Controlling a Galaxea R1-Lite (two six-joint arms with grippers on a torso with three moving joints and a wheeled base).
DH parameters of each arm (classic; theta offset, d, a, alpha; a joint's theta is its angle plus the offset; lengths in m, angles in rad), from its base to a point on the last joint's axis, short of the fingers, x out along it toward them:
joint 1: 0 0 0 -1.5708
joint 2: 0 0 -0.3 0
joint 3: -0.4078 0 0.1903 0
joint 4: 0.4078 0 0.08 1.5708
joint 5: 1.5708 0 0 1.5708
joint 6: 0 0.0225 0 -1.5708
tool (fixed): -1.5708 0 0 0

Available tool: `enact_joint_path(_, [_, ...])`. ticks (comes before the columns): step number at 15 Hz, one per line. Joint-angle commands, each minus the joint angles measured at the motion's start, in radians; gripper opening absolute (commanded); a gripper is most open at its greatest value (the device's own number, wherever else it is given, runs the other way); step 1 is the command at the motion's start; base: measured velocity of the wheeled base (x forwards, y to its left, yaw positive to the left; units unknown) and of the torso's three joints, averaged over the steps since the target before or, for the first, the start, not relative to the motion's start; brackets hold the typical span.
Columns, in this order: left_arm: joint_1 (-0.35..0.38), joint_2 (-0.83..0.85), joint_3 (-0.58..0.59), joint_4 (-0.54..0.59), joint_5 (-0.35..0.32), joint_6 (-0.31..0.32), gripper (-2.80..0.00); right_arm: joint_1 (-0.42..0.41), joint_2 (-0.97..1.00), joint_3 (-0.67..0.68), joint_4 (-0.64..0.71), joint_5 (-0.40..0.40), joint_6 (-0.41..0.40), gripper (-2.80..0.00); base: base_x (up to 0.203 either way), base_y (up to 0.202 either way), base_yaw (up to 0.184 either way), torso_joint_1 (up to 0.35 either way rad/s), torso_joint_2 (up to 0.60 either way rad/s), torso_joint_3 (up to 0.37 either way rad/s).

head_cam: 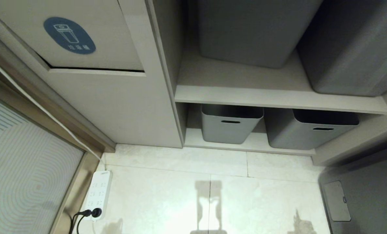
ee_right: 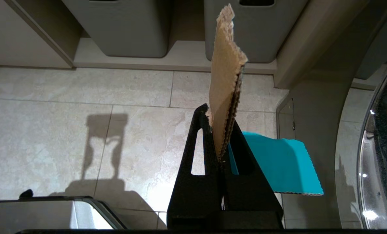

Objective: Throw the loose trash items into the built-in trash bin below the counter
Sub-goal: Hand it to the other hand

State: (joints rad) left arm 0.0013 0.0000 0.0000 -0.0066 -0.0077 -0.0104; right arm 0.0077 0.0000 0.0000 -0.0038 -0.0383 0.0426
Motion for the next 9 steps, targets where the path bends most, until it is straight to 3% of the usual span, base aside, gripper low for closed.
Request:
enact_joint_path(1, [0.0, 0.002, 0.002, -0.001, 0.0, 0.0, -2.8, 0.001, 0.002, 0.002, -0.001, 0.0, 0.0, -2.8, 0.0, 0.0, 0.0, 0.007, 0.0, 0.198])
enact_joint_path(9, [0.0, 0.002, 0.002, -0.001, -0.002, 0.0, -2.8, 0.0, 0.002, 0.002, -0.001, -0.002, 0.0, -2.8, 0.0, 0.0, 0.0, 0.003, 0.0, 0.203])
